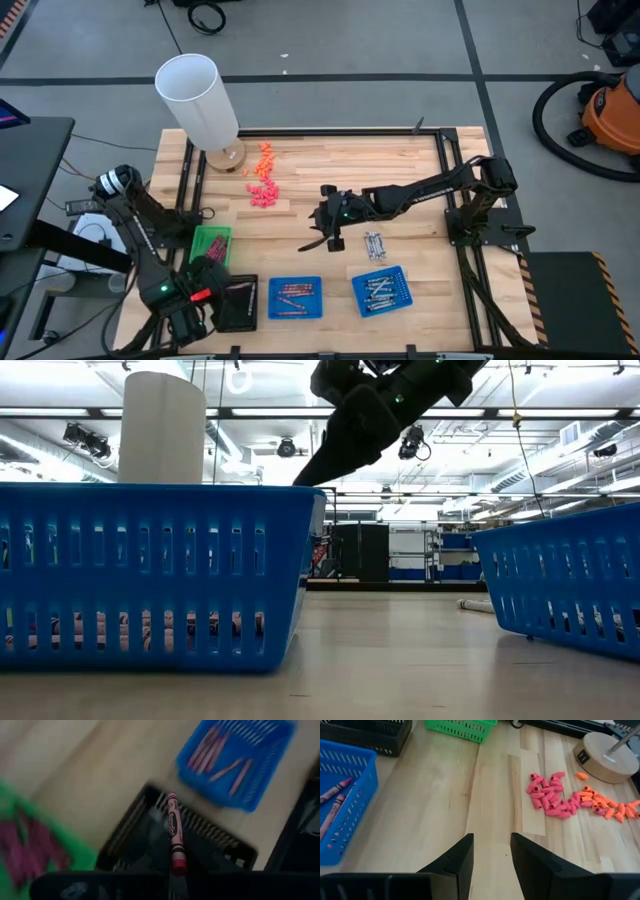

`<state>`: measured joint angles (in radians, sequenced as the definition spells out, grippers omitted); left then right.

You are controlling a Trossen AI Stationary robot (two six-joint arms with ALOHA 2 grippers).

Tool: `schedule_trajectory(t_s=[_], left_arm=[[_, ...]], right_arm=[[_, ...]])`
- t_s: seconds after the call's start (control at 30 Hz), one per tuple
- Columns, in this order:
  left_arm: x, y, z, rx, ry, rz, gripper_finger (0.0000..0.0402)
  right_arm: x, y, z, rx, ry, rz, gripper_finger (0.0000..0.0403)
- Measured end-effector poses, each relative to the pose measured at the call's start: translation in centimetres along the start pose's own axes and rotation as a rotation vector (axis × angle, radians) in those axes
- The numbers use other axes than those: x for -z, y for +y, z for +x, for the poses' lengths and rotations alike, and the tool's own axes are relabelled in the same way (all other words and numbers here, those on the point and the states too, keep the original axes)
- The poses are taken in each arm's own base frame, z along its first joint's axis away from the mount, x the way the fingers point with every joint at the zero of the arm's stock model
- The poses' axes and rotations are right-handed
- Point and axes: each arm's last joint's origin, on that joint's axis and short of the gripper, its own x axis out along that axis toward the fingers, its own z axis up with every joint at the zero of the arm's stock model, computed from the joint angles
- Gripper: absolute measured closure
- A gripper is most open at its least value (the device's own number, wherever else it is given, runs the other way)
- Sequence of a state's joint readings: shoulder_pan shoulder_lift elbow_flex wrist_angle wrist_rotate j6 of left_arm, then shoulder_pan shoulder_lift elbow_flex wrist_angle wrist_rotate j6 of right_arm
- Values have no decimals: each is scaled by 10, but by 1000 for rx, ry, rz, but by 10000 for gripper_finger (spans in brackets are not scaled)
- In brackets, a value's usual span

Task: Sort crayons
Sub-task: Put the pink crayon into the left blue basket

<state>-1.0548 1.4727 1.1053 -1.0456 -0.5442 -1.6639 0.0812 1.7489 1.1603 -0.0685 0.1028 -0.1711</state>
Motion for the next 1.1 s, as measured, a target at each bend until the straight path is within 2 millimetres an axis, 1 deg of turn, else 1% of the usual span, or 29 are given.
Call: schedule_trajectory(t_s=[0.2,0.27,0.33,0.47,0.57,0.67,0.73,0.87,0.97,1.1], left_arm=[[-17,-11,4,48,-308,205,363],[-24,-18,11,37,-379,262,363],[-30,-25,21,17,-395,329,363],[-44,-41,54,17,-336,433,363],[-53,-50,77,60,-267,495,363],[-59,-54,97,82,-210,533,363],[-63,-54,107,81,-182,544,363],[-68,-52,119,88,-128,551,363],[-70,-51,120,101,-105,561,363],[-71,-51,121,117,-77,562,363]], right_arm=[[-2,5,-1,-8,-13,4,263],[-3,5,-1,-7,-28,8,263],[-4,5,-1,-1,-35,16,263],[-3,5,-1,7,-22,33,263],[0,5,-1,70,21,32,263],[2,7,-4,150,68,19,263],[4,10,-8,173,101,3,263],[4,19,-19,171,144,-7,263],[6,24,-26,156,176,0,263],[12,30,-28,139,240,0,263]])
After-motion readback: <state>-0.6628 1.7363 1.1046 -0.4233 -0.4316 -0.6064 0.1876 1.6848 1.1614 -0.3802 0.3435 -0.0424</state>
